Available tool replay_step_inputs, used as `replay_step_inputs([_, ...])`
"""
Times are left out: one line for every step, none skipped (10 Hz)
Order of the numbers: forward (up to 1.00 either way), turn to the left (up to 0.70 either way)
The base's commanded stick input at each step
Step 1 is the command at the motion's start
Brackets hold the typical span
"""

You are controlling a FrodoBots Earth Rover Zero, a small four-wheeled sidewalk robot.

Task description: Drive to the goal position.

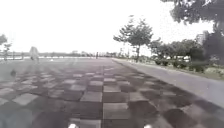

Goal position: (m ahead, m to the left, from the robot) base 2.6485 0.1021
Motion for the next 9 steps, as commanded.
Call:
replay_step_inputs([1.00, 0.00])
replay_step_inputs([1.00, 0.00])
replay_step_inputs([1.00, 0.00])
replay_step_inputs([1.00, 0.00])
replay_step_inputs([1.00, 0.00])
replay_step_inputs([1.00, -0.21])
replay_step_inputs([1.00, -0.38])
replay_step_inputs([1.00, -0.27])
replay_step_inputs([1.00, -0.12])
